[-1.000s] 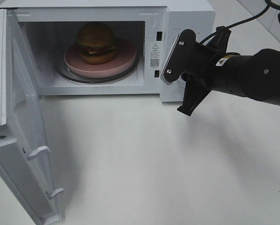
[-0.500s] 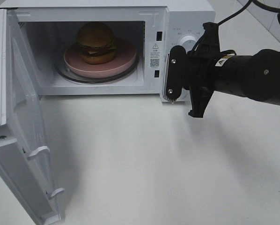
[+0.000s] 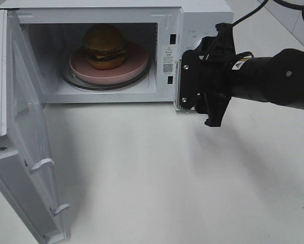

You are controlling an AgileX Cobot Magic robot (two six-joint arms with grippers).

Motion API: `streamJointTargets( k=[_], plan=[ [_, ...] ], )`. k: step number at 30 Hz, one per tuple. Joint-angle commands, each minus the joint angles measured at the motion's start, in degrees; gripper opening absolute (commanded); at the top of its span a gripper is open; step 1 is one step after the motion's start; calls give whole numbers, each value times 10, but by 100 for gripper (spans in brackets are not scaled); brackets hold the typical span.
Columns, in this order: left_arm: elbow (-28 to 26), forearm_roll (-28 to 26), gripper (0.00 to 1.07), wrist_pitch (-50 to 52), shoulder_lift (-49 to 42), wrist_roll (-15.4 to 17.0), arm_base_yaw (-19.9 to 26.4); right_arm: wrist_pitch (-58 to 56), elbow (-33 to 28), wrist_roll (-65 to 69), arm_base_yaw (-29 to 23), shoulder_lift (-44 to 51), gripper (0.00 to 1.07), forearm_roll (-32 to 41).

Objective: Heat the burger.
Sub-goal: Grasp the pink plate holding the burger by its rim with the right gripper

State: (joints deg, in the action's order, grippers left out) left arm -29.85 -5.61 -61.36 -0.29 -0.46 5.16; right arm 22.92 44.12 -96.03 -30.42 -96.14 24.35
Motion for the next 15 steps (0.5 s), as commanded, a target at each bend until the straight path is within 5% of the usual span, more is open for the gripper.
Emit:
streamJointTargets(
  k=[1,15],
  plan=[
    [2,-2,100,0,-4,5,1,-48,17,-3,-6,7,79,-40],
    [2,-2,100,0,-4,5,1,-84,30,123,-26,7,76,-190]
  ],
)
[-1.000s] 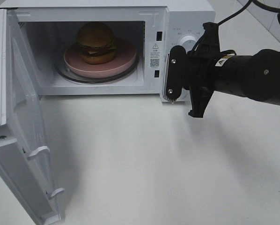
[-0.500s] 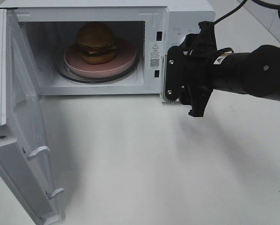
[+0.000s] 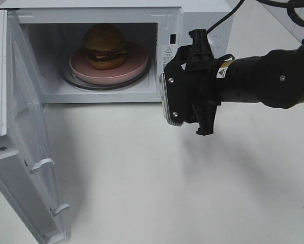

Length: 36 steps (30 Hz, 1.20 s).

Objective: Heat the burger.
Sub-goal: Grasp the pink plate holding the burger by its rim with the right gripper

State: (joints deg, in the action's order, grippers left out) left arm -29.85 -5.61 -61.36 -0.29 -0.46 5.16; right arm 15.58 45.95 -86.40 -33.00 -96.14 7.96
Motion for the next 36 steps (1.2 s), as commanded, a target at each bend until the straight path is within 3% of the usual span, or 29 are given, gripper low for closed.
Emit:
streamJointTargets(
  k=[1,19,36],
  plan=[
    [2,-2,100,0,-4,5,1,-11,12,27,0,7,76,-26],
    [2,-2,100,0,-4,5,1,-52,68,171,0,-17,76,-214],
    [2,-2,100,0,-4,5,1,-74,144,170,-14,-92,76,-228]
  ],
)
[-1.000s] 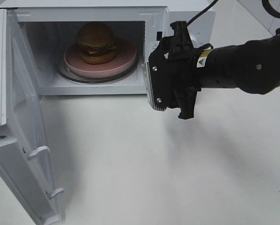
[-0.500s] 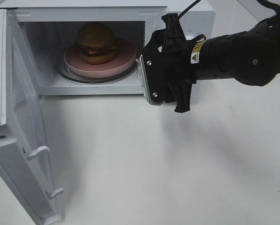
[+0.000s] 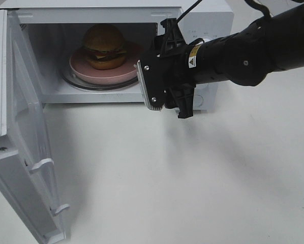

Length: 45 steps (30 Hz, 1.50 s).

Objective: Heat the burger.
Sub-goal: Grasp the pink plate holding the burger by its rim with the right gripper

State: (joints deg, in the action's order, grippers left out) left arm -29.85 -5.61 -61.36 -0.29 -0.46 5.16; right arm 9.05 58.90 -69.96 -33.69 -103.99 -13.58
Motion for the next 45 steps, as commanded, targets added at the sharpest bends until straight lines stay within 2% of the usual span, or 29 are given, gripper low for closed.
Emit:
streamJointTargets(
  k=[1,8,18,38,45],
  plan=[
    [2,-2,100,0,-4,5,1,-9,15,6,-7,-13,76,-13],
    [2,-2,100,0,-4,5,1,-19,52,-1,-13,-52,76,-15],
    [2,-2,100,0,-4,5,1,-111,112,-83,-13,-65,76,-15],
    [2,1,100,0,-4,5,1,-166,260,-72,-26,-175,76,-9],
    [2,1,100,0,-4,5,1,-174,286,-48,-26,-200,76,-10]
  ],
)
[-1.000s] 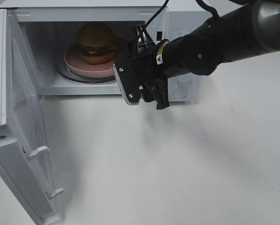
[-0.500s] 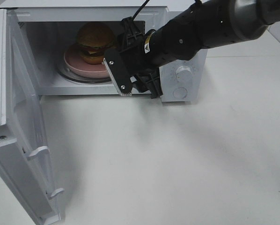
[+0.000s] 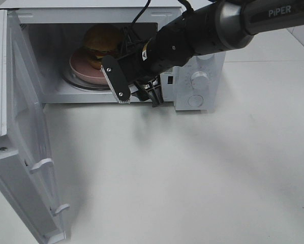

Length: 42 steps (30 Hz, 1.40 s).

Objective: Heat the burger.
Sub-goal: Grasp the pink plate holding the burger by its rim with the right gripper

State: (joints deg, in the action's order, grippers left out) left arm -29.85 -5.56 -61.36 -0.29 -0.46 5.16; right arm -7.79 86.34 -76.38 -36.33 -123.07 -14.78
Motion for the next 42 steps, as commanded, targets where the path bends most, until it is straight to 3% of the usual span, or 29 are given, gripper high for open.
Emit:
streamJointTargets(
  k=[1,10,24,36,41,42],
  plan=[
    [2,0,100,0,-4,5,1,-7,17,18,0,-15,76,1],
    [2,0,100,0,-4,5,1,-6,41,19,0,-42,76,1],
    [2,0,100,0,-4,5,1,-47,140,58,0,-112,76,27],
    [2,0,100,0,-4,5,1,-50,151,57,0,-124,74,40],
    [2,0,100,0,-4,5,1,-46,151,57,0,-125,63,45],
    [2,0,100,0,-4,5,1,-46,151,57,0,-125,55,45]
  ],
)
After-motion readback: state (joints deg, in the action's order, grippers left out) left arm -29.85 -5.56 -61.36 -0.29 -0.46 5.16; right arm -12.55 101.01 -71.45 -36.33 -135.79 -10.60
